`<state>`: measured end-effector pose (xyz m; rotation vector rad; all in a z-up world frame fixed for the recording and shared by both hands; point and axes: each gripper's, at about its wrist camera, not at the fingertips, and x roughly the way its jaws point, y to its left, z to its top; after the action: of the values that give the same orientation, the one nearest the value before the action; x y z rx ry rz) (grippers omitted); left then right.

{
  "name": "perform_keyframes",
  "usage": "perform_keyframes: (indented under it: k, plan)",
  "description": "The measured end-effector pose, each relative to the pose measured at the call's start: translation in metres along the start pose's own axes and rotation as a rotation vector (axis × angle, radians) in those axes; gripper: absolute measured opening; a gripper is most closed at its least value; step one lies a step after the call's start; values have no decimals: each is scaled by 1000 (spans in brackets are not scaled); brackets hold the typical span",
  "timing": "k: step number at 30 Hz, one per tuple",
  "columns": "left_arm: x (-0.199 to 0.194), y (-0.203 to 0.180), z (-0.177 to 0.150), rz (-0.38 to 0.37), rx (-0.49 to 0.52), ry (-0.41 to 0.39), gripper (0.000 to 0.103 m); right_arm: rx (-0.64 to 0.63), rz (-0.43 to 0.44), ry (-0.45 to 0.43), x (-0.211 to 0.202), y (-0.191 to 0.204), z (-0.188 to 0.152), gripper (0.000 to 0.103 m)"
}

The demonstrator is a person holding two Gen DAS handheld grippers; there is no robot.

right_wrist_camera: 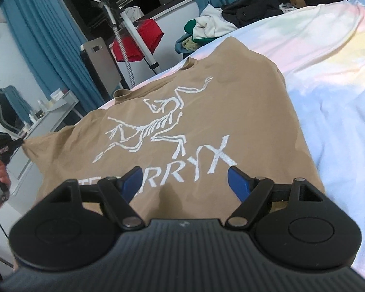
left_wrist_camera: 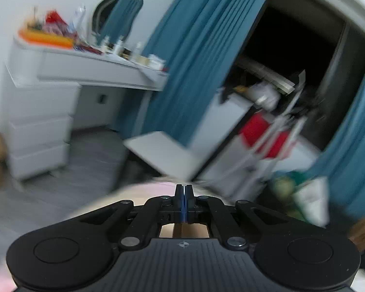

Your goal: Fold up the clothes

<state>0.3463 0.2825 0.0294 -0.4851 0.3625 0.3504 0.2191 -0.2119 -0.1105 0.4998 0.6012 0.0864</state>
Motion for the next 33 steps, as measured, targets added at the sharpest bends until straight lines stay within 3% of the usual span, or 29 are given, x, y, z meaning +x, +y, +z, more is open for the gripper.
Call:
perform_keyframes:
  k: [1,4,6,8,13,17,20,24,28,30,33]
  plan:
    - [5,-2,3,43,33,8,0,3,-1,0,1,-1,0,78]
    - [7,3,0,-4,6,29,2,13,-1,3,2,-3,1,79]
    - [5,14,-13,-21,-74,90,12,22,1,6,3,-4,1,79]
    - [2,25,-25,-39,-153,151,33,27,6,8,3,-3,1,79]
    - [-20,57,-75,-145,-401,295,62,35,10,8,1,-3,2,79]
    - [-25,72,-101,-193,-562,396,67,50,13,23,1,-4,0,79]
    - [-22,70,-105,-203,-573,452,67,49,20,31,2,-2,-1,79]
    - [-10,70,-112,-230,-590,431,62,31,20,38,6,3,-3,79]
    - [2,69,-119,-221,-574,426,15,18,4,53,12,4,-6,78]
    - [8,68,-123,-216,-565,424,9,9,-3,51,13,5,-7,78]
    - [1,62,-104,-157,-420,362,4,-7,-12,46,15,6,-7,78]
